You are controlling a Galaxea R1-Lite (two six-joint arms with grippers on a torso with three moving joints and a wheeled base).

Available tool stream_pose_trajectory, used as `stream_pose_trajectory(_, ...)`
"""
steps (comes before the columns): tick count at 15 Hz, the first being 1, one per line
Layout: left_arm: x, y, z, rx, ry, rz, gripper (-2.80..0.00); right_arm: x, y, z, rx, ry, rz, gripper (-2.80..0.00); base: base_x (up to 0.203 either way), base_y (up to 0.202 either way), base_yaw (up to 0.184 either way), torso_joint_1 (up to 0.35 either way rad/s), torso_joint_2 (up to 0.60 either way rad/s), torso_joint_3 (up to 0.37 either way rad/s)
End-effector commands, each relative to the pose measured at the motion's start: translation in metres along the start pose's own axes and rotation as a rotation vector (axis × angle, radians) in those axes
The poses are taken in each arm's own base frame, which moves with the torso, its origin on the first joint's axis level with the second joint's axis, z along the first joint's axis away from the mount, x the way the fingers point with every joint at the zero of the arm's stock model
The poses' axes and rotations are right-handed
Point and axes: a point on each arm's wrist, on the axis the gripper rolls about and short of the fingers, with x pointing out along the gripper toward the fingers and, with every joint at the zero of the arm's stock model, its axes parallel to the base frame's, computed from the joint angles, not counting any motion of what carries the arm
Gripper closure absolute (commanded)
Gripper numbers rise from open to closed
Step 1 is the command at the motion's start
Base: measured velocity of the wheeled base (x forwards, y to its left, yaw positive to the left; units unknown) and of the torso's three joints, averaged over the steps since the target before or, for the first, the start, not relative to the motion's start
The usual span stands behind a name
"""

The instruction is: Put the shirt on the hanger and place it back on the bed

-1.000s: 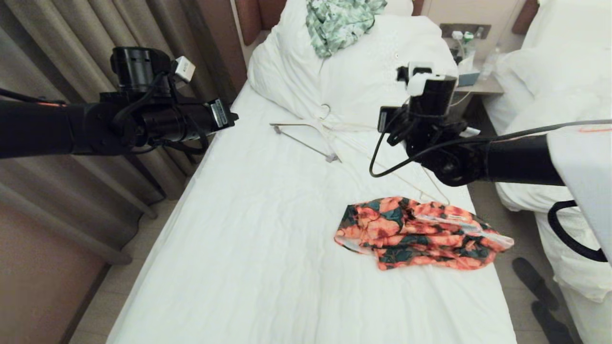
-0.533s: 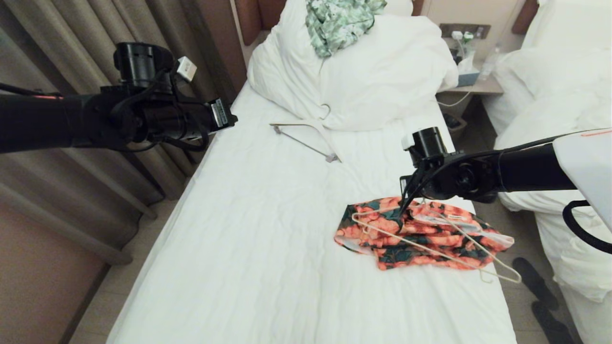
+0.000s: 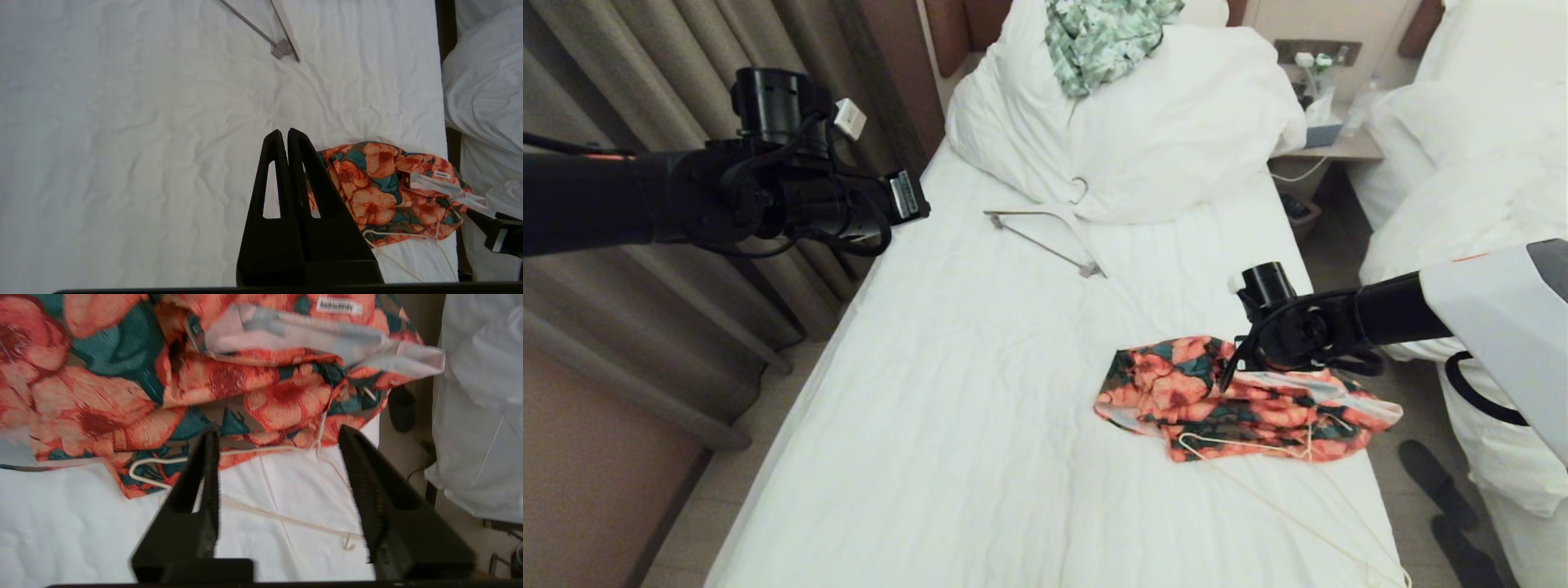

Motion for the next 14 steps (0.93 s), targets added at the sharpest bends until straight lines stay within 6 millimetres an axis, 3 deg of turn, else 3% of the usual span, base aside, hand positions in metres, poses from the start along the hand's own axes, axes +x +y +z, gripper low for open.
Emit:
stream_pose_trajectory(1,-0.004,-0.001,0.003,-0.001,-0.012,-0.002,0.0,0.01,0.003,-0.009,-0.01,0.029,-0.013,-2.8,0.0,0.0,0.0,0.0,0.0,0.0)
stream_pose_trajectory(4,-0.008,-0.004,-0.001,0.003,-0.001,-0.007,0.0,-0.005,0.001,-0.014,-0.016,0.096,-0.031,-2.8,0.0,0.0,0.0,0.0,0.0,0.0)
stream_pose_trajectory(5,-0.013,-0.005,-0.002,0.005,0.002,-0.003,0.0,-0.013,0.001,-0.017,-0.012,0.118,-0.033,-2.28,0.0,0.0,0.0,0.0,0.0,0.0)
stream_pose_trajectory(6,-0.018,-0.005,-0.006,0.004,0.014,0.009,0.0,-0.022,0.002,-0.019,-0.009,0.131,-0.027,0.0,0.0,0.0,0.0,0.0,0.0,0.0)
stream_pose_trajectory(9,-0.024,0.007,-0.016,0.027,0.043,0.066,0.0,-0.04,-0.002,-0.027,-0.008,0.16,-0.027,0.0,0.0,0.0,0.0,0.0,0.0,0.0)
stream_pose_trajectory(11,-0.035,0.018,-0.036,0.044,0.108,0.123,0.0,-0.066,-0.009,-0.037,-0.011,0.167,-0.012,0.0,0.0,0.0,0.0,0.0,0.0,0.0)
stream_pose_trajectory(14,-0.087,0.028,-0.045,0.049,0.079,0.178,0.0,-0.121,-0.023,-0.05,0.004,0.141,0.04,0.0,0.0,0.0,0.0,0.0,0.0,0.0)
